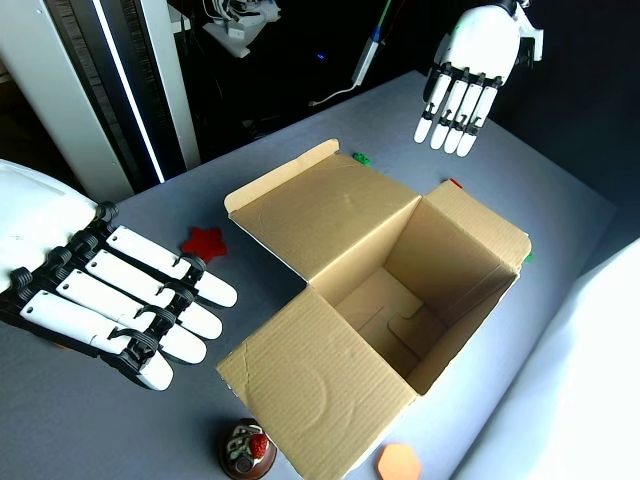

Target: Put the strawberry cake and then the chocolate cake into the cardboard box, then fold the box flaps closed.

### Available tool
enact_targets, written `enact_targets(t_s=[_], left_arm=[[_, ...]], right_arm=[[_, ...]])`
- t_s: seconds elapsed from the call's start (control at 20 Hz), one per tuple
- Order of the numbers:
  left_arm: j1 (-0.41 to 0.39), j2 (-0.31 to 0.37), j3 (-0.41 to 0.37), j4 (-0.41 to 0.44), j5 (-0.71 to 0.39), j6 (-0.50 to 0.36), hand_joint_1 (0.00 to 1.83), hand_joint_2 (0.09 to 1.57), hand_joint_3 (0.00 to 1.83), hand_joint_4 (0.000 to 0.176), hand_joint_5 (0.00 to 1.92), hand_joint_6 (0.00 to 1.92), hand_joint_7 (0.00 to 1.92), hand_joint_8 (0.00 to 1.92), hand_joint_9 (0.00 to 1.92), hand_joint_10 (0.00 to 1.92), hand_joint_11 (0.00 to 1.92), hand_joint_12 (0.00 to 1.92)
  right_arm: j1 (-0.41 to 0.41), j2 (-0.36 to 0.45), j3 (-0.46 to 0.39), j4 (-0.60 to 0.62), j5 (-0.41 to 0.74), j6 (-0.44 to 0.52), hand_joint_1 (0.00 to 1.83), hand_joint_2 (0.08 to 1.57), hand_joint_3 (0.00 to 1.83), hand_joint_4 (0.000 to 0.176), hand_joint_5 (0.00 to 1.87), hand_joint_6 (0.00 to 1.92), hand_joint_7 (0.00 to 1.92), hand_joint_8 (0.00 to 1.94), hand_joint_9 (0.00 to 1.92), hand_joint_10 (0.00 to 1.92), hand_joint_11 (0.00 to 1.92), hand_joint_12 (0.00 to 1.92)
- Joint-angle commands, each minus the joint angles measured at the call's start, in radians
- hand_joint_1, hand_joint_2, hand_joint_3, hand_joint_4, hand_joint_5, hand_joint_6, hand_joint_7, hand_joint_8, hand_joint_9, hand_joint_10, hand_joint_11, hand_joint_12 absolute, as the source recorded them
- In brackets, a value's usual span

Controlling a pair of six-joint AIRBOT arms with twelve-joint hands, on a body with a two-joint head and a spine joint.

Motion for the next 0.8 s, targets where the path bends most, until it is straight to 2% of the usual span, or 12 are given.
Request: enact_targets(t_s=[0.0,0.05,0.1,0.2,0.3,0.35,0.55,0.65,0.7,0.75], left_arm=[[-0.001,0.003,0.0,-0.083,0.017,0.01,1.16,1.0,0.0,0.022,0.02,0.01,0.03,0.0,0.05,0.0,0.0,0.46],[0.029,-0.008,0.001,-0.105,0.029,0.025,1.17,0.98,0.0,0.019,0.06,0.01,0.07,0.01,0.07,0.01,0.0,0.55],[0.064,-0.018,0.003,-0.14,0.044,0.054,1.18,0.99,0.0,0.012,0.06,0.01,0.06,0.0,0.07,0.01,0.0,0.51],[0.099,-0.035,0.01,-0.187,0.055,0.088,1.2,1.02,0.0,0.013,0.07,0.01,0.04,0.0,0.05,0.0,0.0,0.48],[0.13,-0.06,0.022,-0.219,0.065,0.114,1.25,1.03,0.01,0.018,0.08,0.01,0.06,0.0,0.04,0.0,0.0,0.51],[0.143,-0.075,0.028,-0.229,0.071,0.129,1.28,1.03,0.01,0.019,0.07,0.0,0.02,0.0,0.02,0.0,0.0,0.52],[0.208,-0.141,0.065,-0.304,0.088,0.182,1.29,1.05,0.01,0.019,0.06,0.0,0.01,0.0,0.01,0.0,0.0,0.45],[0.229,-0.196,0.108,-0.331,0.109,0.189,1.27,1.04,0.0,0.018,0.06,0.0,0.02,0.0,0.02,0.0,0.0,0.55],[0.229,-0.202,0.114,-0.337,0.111,0.189,1.27,1.04,0.0,0.018,0.06,0.0,0.02,0.0,0.02,0.0,0.0,0.55],[0.229,-0.222,0.134,-0.352,0.117,0.19,1.26,1.06,0.01,0.025,0.06,0.0,0.02,0.0,0.04,0.01,0.0,0.54]], right_arm=[[0.012,0.012,-0.001,-0.004,0.114,0.001,0.96,1.06,0.01,0.024,0.03,0.0,0.09,0.0,0.12,0.03,0.0,0.74],[0.012,0.012,-0.001,-0.004,0.114,0.001,0.95,1.06,0.01,0.021,0.03,0.0,0.09,0.0,0.13,0.03,0.0,0.74],[0.012,0.012,-0.001,-0.004,0.114,0.001,1.0,1.05,0.0,0.026,0.04,0.0,0.09,0.0,0.13,0.02,0.0,0.7],[0.012,0.012,-0.001,-0.004,0.114,0.001,1.03,1.07,0.01,0.027,0.01,0.0,0.06,0.0,0.13,0.02,0.0,0.68],[0.012,0.012,-0.001,-0.004,0.114,0.001,1.07,1.1,0.02,0.026,0.0,0.0,0.02,0.0,0.07,0.0,0.0,0.41],[0.012,0.012,-0.001,-0.004,0.114,0.001,1.2,1.06,0.0,0.023,0.01,0.01,0.06,0.01,0.08,0.01,0.0,0.34],[0.011,0.012,-0.001,-0.004,0.114,0.001,1.22,1.07,0.01,0.032,0.0,0.0,0.03,0.0,0.06,0.0,0.0,0.34],[0.011,0.012,-0.001,-0.004,0.114,0.001,1.23,1.05,0.0,0.029,0.0,0.0,0.03,0.0,0.06,0.0,0.0,0.37],[0.011,0.012,-0.001,-0.004,0.114,0.001,1.23,1.05,0.0,0.029,0.0,0.0,0.03,0.0,0.06,0.0,0.0,0.37],[0.011,0.012,-0.001,-0.004,0.114,0.001,1.22,1.07,0.01,0.02,0.0,0.0,0.02,0.0,0.05,0.0,0.0,0.34]])
